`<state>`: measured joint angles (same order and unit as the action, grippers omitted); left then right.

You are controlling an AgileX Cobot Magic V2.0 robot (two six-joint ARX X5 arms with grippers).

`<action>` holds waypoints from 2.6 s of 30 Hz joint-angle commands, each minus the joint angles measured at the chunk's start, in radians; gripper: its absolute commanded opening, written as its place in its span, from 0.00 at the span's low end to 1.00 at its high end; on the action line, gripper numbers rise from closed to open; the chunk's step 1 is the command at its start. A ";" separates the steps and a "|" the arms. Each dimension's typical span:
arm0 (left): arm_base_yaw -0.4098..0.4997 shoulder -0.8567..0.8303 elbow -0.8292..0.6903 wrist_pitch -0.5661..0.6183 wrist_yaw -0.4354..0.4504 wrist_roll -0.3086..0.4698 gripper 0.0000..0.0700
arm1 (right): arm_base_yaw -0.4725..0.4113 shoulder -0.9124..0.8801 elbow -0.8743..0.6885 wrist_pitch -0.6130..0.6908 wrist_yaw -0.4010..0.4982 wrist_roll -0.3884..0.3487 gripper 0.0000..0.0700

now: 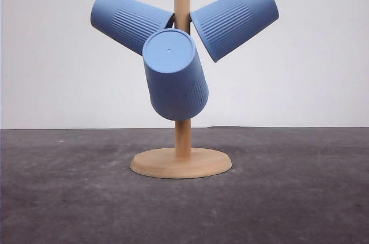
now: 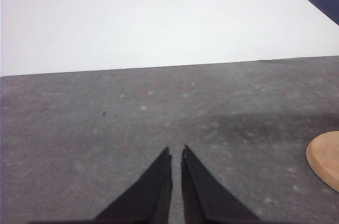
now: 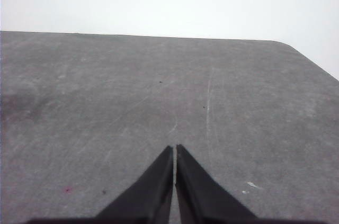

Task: Place three cups

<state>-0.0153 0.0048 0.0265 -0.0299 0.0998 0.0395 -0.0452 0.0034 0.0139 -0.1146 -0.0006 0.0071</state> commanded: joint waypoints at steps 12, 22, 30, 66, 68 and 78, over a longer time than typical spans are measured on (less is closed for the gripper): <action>0.001 -0.002 -0.014 0.008 -0.003 -0.002 0.03 | 0.001 0.000 -0.002 0.013 0.000 -0.003 0.01; 0.001 -0.002 -0.014 0.008 -0.003 -0.002 0.03 | 0.001 0.000 -0.002 0.013 0.000 -0.003 0.01; 0.001 -0.002 -0.014 0.008 -0.003 -0.002 0.03 | 0.001 0.000 -0.002 0.013 0.000 -0.003 0.01; 0.001 -0.002 -0.014 0.008 -0.003 -0.002 0.03 | 0.001 0.000 -0.002 0.013 0.000 -0.003 0.01; 0.001 -0.002 -0.014 0.008 -0.003 -0.002 0.03 | 0.001 0.000 -0.002 0.013 0.000 -0.003 0.01; 0.001 -0.002 -0.014 0.008 -0.003 -0.002 0.03 | 0.001 0.000 -0.002 0.013 0.000 -0.003 0.01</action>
<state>-0.0151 0.0048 0.0265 -0.0299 0.0998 0.0395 -0.0452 0.0034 0.0139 -0.1149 -0.0008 0.0071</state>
